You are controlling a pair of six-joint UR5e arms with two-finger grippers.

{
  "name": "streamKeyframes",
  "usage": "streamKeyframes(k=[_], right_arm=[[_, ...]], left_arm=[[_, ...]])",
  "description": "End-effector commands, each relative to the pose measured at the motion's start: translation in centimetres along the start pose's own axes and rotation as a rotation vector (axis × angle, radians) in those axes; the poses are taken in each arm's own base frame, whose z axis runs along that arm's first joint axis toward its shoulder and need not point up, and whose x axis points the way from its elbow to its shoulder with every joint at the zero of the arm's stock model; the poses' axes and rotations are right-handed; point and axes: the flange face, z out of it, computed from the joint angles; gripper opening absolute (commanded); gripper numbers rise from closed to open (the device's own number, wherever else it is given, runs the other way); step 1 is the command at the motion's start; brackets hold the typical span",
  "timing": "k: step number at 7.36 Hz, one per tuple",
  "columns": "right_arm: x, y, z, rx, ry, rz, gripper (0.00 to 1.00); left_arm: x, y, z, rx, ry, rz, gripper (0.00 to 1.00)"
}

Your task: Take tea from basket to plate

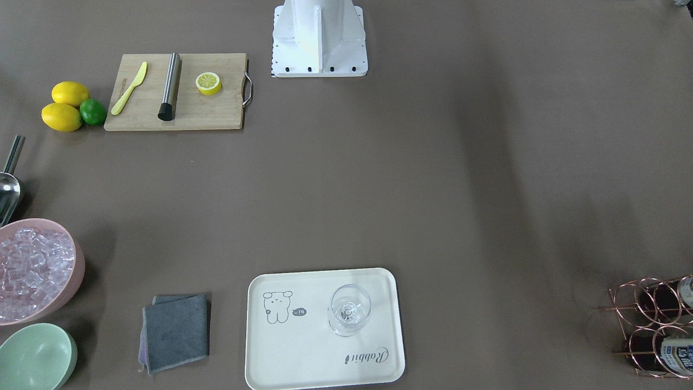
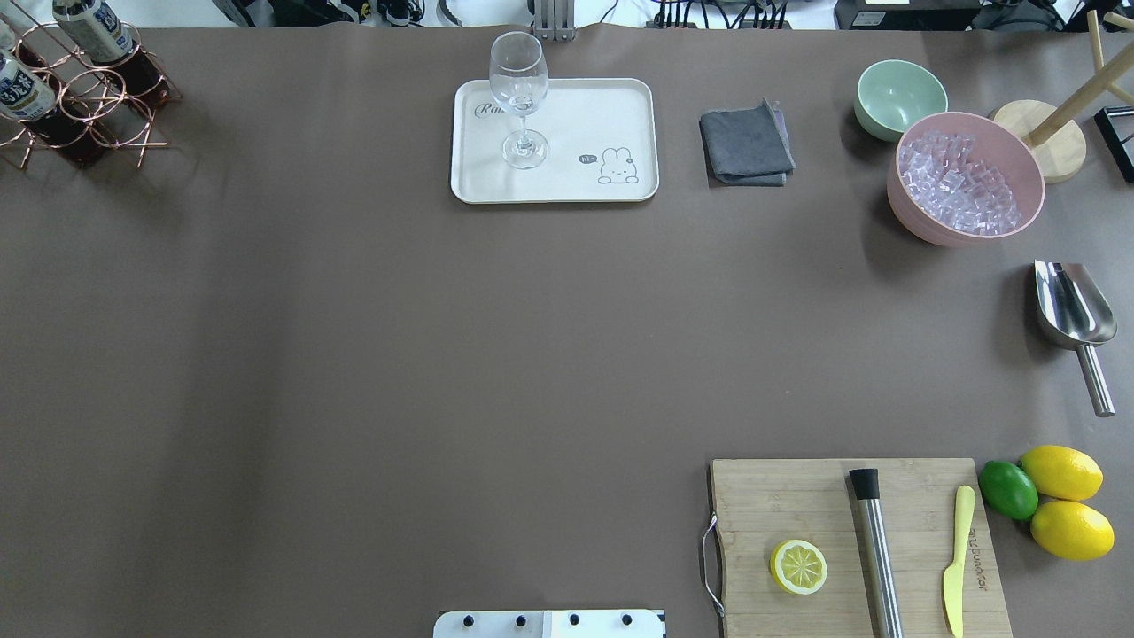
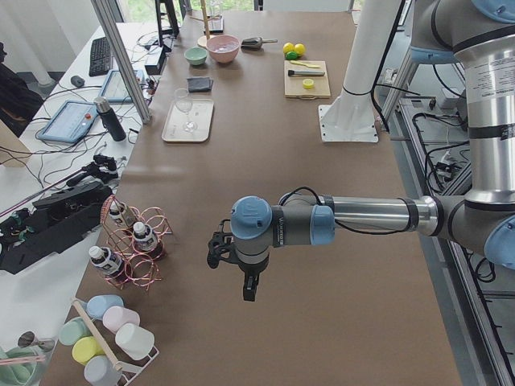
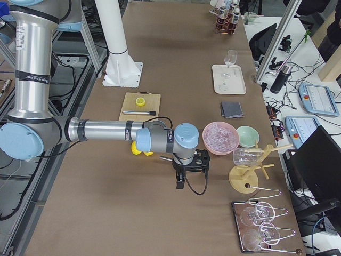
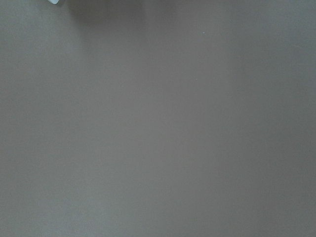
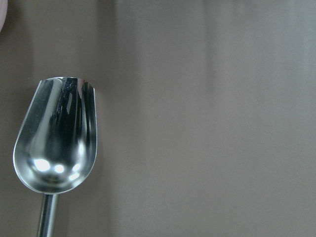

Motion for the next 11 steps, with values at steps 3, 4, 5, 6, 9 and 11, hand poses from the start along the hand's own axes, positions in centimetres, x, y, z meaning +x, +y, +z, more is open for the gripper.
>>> streamKeyframes(k=[3,4,5,6,9,11], right_arm=[[0.1,-0.2,-0.5,0.011,0.0,0.001,1.0],[0.0,-0.3,-0.6,0.013,0.0,-0.003,1.0],[-0.3,-0.6,-1.0,0.021,0.0,-0.013,1.0],[-0.6,-0.8,-1.4,0.03,0.0,-0.019,1.0],[-0.2,-0.8,-1.7,0.037,-0.002,-0.012,1.0],[-0.2,-0.8,-1.8,0.04,-0.002,-0.012,1.0]], left_arm=[[0.0,-0.1,0.0,0.007,-0.001,0.006,0.98],[0.1,-0.1,-0.1,0.008,-0.001,0.006,0.98],[0.1,-0.2,-0.2,0.01,-0.002,0.01,0.98],[0.2,-0.3,-0.2,0.011,0.0,0.011,0.98],[0.3,-0.7,-0.3,0.015,-0.003,0.02,0.98],[-0.1,-0.7,0.1,0.008,-0.003,0.012,0.98]])
